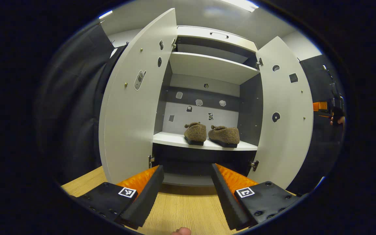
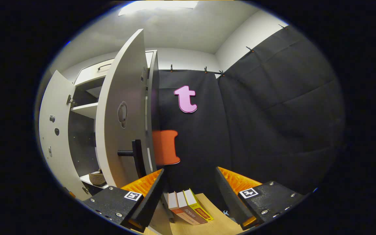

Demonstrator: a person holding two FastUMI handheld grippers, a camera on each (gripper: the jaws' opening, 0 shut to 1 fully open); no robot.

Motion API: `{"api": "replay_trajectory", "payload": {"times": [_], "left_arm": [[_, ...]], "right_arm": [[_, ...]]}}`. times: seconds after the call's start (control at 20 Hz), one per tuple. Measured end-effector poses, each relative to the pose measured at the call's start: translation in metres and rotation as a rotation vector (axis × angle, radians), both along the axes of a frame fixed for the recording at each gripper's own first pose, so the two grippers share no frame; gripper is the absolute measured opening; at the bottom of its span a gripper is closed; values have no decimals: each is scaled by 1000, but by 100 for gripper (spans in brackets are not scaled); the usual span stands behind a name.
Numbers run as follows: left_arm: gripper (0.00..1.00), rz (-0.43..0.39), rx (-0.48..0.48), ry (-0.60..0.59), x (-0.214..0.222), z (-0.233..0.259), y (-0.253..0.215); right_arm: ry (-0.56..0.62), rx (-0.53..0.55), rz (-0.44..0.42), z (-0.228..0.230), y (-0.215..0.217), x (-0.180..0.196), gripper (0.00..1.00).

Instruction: Grab one shoe with the right hand and put it into the shoe cabinet, grab the other shoe with the left hand and put it into the shoe cabinet; then close the right door with the right hand and the left door with the left hand.

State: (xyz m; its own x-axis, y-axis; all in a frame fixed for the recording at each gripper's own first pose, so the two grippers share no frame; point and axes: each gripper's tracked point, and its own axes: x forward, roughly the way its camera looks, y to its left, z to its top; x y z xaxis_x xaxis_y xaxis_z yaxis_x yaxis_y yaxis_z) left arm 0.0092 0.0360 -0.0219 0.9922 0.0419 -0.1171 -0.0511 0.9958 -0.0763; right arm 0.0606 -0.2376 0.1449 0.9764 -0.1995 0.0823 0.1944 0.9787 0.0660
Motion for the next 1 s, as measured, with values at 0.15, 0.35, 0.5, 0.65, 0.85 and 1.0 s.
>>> {"api": "replay_trajectory", "payload": {"times": [0.15, 0.35, 0.5, 0.65, 0.85, 1.0], "left_arm": [[95, 4, -13, -1, 1, -2, 1], [99, 6, -8, -1, 1, -3, 4], [95, 2, -9, 5, 2, -5, 6], [95, -13, -12, 8, 2, -6, 3], [95, -26, 1, 9, 0, -6, 4], [95, -35, 6, 17, 2, -8, 5]], "right_arm": [[2, -46, -15, 1, -1, 3, 92], [-15, -77, -31, 4, 7, 2, 99], [-25, -129, -26, 5, 19, -1, 89], [-13, -98, 11, 2, 36, -3, 88], [-17, -99, 91, 0, 75, -2, 88], [-13, -87, 162, -2, 108, 5, 89]]}}
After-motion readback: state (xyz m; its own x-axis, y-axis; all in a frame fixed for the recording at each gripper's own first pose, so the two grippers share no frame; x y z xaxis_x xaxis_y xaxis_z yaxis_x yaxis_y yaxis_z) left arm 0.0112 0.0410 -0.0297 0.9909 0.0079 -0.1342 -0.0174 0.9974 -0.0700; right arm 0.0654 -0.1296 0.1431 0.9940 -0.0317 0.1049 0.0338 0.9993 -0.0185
